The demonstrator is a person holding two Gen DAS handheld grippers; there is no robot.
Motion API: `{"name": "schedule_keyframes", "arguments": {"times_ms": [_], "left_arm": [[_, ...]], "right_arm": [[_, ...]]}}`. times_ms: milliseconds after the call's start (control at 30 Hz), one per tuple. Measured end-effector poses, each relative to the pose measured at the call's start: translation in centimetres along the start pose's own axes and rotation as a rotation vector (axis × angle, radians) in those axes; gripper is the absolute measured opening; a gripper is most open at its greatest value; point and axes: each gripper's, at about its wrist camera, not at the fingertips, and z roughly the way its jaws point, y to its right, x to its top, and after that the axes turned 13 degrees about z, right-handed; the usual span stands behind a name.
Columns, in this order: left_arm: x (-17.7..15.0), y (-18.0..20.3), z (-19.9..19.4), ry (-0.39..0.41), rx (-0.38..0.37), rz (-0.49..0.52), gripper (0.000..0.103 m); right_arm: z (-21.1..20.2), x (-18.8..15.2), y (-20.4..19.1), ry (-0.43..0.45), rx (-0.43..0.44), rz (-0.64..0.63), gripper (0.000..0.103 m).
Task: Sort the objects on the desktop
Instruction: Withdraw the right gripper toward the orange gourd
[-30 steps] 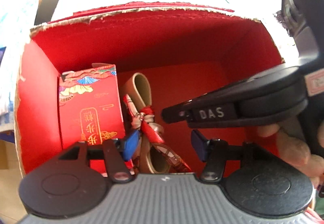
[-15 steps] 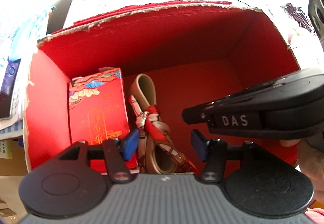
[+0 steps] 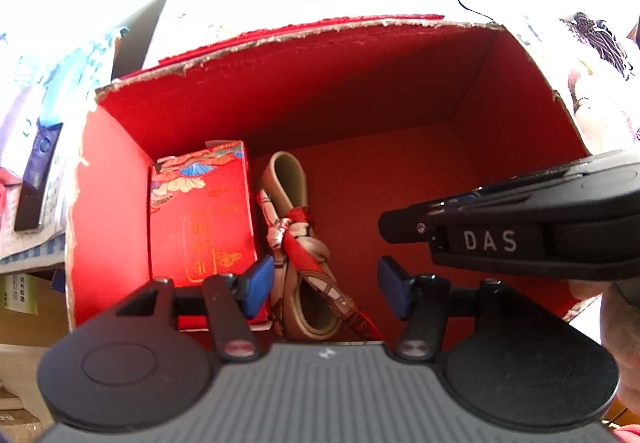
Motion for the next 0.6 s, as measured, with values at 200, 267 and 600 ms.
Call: {"name": "schedule_keyframes", "arguments": {"times_ms": [200,267,600], "left_arm": [[0.0,0.8,-1.6,0.029,0.042,-0.006,0.063],[-0.1,1.1,-2.1,0.034,0.053,-0.012,0.063],[0.3,3.2,-4.4,0.088,0.123,-0.021,0.071]], "right_arm": [[-1.2,-0.5,-0.2,0.048,0.017,-0.015,0.019],[-1.9,-0.8,-0.1,0.069,0.022,-0.022,0.02],[-5.7,-2.5,0.7,0.166,0.053,-0.035,0.02]]}}
